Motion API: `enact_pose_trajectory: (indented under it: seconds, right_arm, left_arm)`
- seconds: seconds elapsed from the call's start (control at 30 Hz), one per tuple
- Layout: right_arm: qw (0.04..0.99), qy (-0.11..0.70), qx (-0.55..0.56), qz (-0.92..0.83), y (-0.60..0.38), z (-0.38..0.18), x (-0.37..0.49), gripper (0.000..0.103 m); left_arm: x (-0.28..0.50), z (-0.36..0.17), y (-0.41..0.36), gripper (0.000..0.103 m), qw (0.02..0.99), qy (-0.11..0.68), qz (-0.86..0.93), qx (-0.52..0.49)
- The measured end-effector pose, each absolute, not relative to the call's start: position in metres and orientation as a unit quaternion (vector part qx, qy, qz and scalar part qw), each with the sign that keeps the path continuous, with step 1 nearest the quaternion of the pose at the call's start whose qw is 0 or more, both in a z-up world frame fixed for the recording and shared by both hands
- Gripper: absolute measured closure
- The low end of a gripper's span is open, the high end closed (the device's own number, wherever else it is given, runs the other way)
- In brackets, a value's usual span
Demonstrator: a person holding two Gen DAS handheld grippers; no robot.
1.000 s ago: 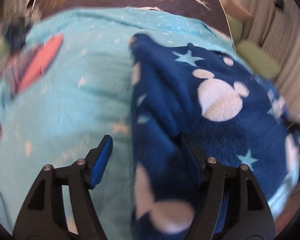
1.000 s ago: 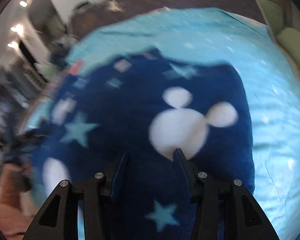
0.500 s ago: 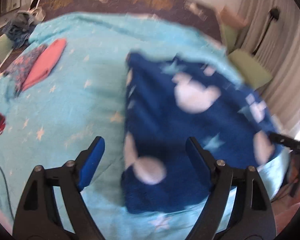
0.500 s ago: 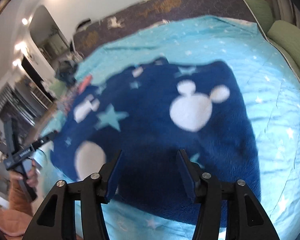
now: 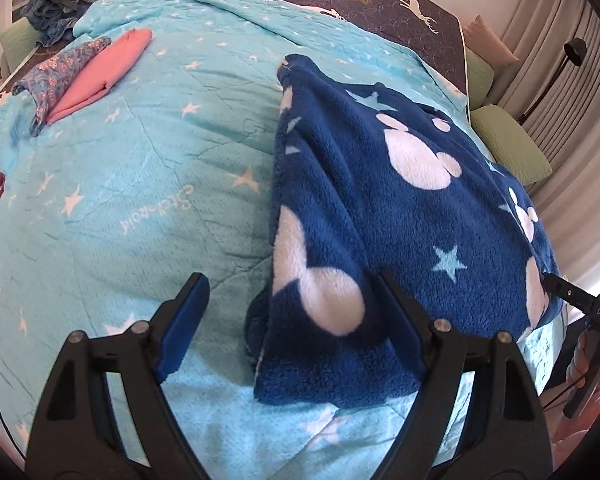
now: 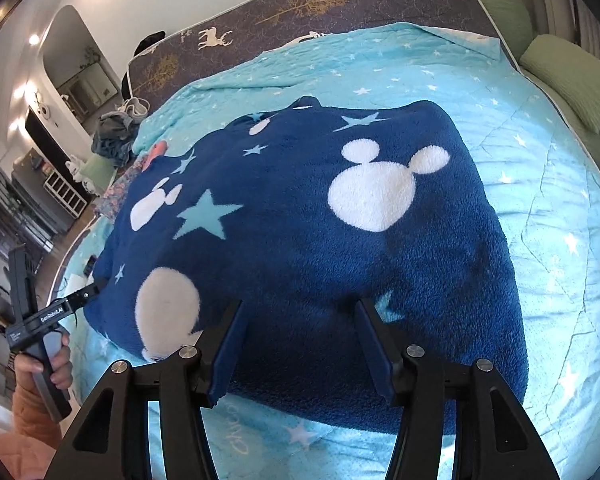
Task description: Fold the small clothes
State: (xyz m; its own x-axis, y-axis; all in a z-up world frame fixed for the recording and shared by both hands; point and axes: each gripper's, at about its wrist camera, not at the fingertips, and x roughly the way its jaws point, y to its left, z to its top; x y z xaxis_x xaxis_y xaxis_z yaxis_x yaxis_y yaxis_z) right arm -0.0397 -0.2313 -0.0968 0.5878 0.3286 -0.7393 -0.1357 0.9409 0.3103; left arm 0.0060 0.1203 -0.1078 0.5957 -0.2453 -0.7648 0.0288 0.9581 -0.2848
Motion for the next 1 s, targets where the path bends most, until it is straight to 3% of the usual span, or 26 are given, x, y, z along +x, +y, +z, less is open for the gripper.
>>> enact_pose_trajectory:
  seconds: [0.4, 0.6, 0.83, 0.87, 0.97, 1.0]
  right_arm:
    - [0.877, 0.420, 0.102, 0.210, -0.186, -0.074, -0.039, 0.046]
    - [0.856, 0.466, 0.050, 0.216, -0.155, -0.112, -0.028, 0.042]
    - [0.867, 0.452, 0.042, 0.205, -0.150, -0.120, -0.031, 0.040]
    - [0.868, 0.452, 0.044, 0.203, -0.150, -0.119, -0.031, 0.040]
    - [0.868, 0.453, 0.053, 0.199, -0.150, -0.113, -0.033, 0.039]
    - [0.867, 0.454, 0.057, 0.197, -0.150, -0.109, -0.033, 0.039]
  left_arm:
    - [0.001, -0.111, 0.124, 0.019, 0.884, 0.440, -0.095, -0.127]
    - [0.004, -0.123, 0.133, 0.011, 0.875, 0.444, -0.124, -0.147]
    - [0.000, -0.124, 0.137, 0.012, 0.878, 0.431, -0.154, -0.140]
    - [0.000, -0.123, 0.137, 0.017, 0.877, 0.432, -0.156, -0.141]
    - [-0.002, -0.120, 0.137, 0.051, 0.864, 0.432, -0.199, -0.166]
    - [-0.002, -0.120, 0.137, 0.051, 0.862, 0.434, -0.199, -0.171]
